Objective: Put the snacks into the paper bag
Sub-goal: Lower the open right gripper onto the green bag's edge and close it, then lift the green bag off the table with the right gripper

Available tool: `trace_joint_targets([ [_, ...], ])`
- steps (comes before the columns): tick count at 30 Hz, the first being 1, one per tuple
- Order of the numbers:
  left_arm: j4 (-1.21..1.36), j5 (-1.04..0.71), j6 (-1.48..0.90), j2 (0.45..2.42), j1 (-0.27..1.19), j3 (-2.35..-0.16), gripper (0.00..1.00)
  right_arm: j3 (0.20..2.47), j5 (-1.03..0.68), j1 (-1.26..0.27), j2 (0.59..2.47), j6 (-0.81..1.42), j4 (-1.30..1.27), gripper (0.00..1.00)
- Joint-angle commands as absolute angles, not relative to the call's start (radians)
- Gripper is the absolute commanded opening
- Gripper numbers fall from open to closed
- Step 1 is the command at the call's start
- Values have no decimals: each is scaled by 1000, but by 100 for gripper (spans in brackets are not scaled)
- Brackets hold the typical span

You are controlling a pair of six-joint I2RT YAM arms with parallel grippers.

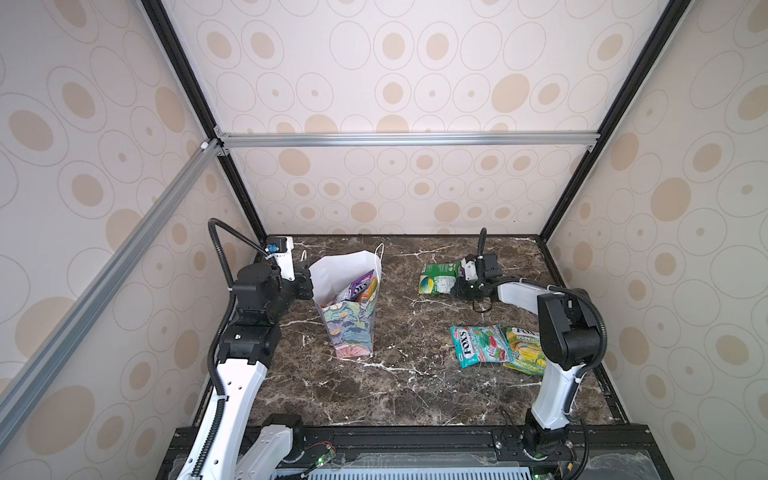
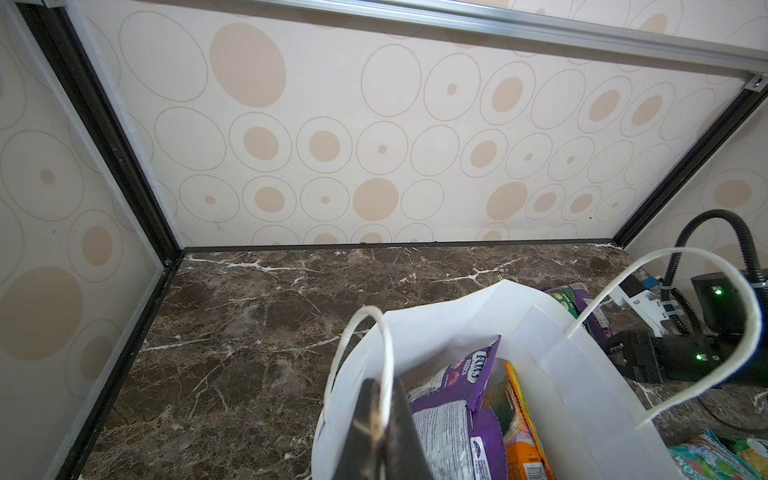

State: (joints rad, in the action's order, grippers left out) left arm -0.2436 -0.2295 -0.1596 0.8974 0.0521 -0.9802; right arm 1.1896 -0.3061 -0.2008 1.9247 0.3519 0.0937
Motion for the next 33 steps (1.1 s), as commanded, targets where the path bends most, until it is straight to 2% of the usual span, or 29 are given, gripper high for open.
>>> trace_joint_targets([
  [1, -234, -237, -161, 886, 48, -991, 4, 1209, -318, -196, 1937, 349, 89, 6],
  [4, -233, -241, -159, 885, 48, -991, 4, 1206, -322, -196, 1937, 351, 85, 0],
  [20, -229, -237, -161, 877, 48, -987, 4, 1171, -395, -196, 1886, 351, 69, 0],
  [33, -227, -239, -163, 876, 49, -986, 4, 1095, -398, -197, 1770, 347, 79, 0],
])
